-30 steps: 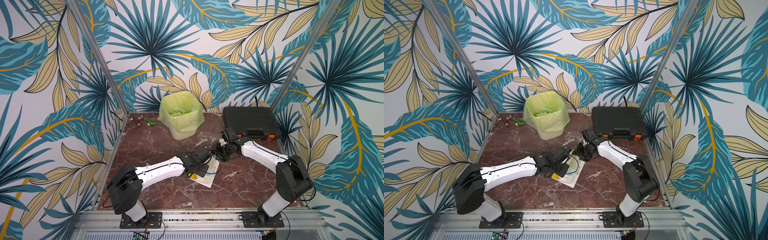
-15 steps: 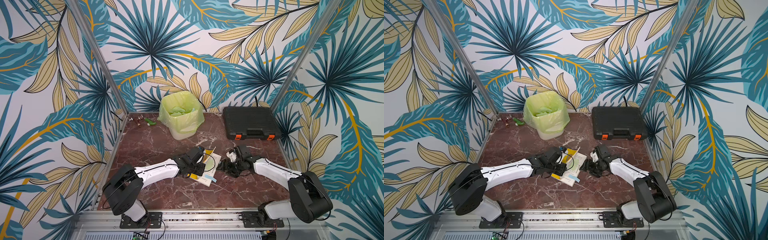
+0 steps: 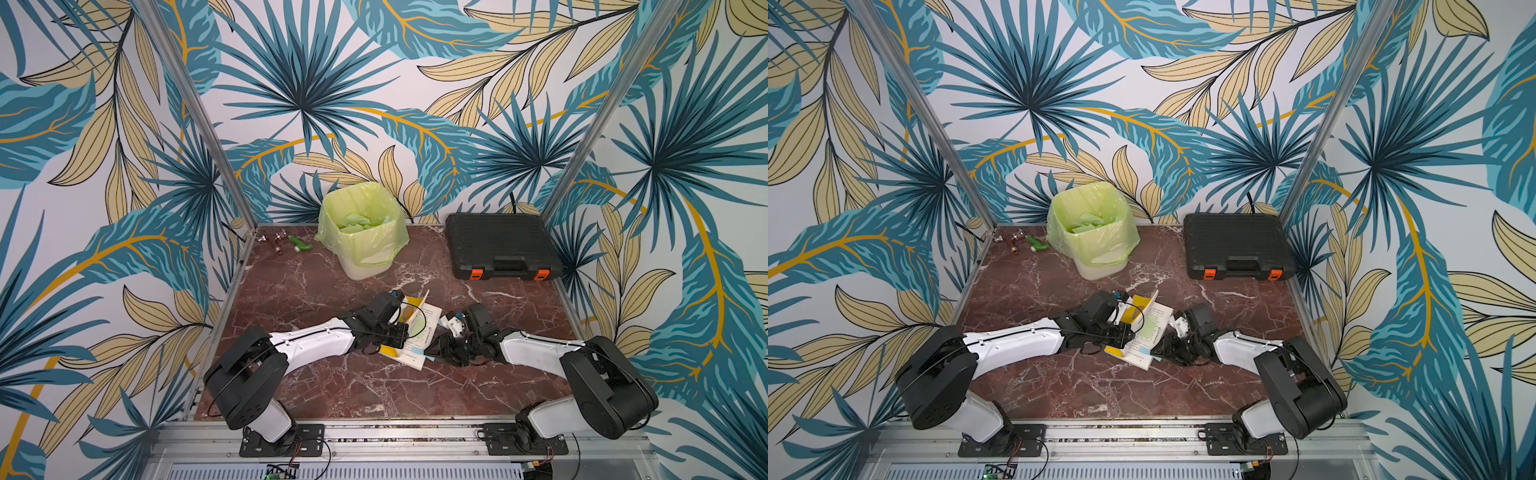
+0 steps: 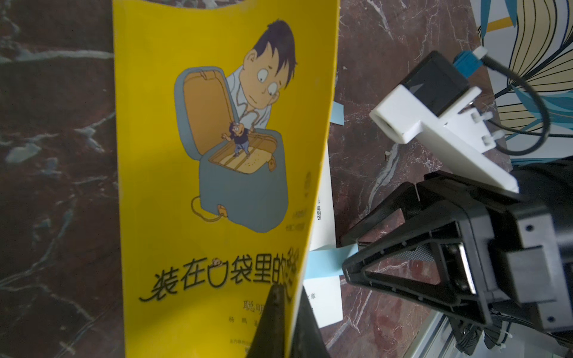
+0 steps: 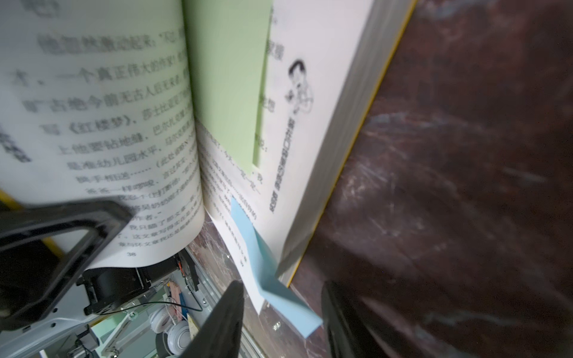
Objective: Peel off the used sticky note
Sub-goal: Tear off the note from the book.
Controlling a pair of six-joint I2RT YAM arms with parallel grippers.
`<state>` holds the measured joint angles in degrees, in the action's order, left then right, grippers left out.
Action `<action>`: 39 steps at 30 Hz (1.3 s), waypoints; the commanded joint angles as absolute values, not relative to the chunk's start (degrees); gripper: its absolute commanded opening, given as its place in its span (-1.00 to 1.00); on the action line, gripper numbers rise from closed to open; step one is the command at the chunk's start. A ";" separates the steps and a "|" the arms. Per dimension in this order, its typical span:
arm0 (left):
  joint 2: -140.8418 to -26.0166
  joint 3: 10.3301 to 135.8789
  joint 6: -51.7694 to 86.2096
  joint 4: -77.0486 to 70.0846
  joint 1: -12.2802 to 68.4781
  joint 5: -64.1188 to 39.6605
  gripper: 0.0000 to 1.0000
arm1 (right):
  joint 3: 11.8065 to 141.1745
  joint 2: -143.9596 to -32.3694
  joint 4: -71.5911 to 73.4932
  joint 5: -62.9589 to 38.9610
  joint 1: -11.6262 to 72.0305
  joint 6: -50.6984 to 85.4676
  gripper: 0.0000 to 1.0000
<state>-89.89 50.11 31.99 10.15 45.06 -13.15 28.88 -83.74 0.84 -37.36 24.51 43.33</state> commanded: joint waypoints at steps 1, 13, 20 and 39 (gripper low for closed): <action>-88.83 49.11 32.84 7.92 44.49 -13.48 -1.00 | 28.25 -83.38 3.03 -37.23 25.10 44.51 -0.27; -91.28 49.61 33.08 6.14 44.40 -14.81 -1.00 | 33.45 -79.74 -10.26 -29.18 28.00 40.61 -0.98; -93.40 50.74 33.13 5.14 44.42 -15.13 -1.00 | 36.34 -79.50 -15.84 -27.31 31.40 38.26 -1.00; -88.95 46.42 34.98 1.21 44.36 -11.77 -1.00 | 45.49 -70.54 -23.02 -24.58 26.69 37.70 -1.00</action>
<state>-91.90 48.45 34.09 3.36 44.84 -14.74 42.61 -73.52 -21.15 -26.33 29.54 36.69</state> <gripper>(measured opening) 0.066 0.042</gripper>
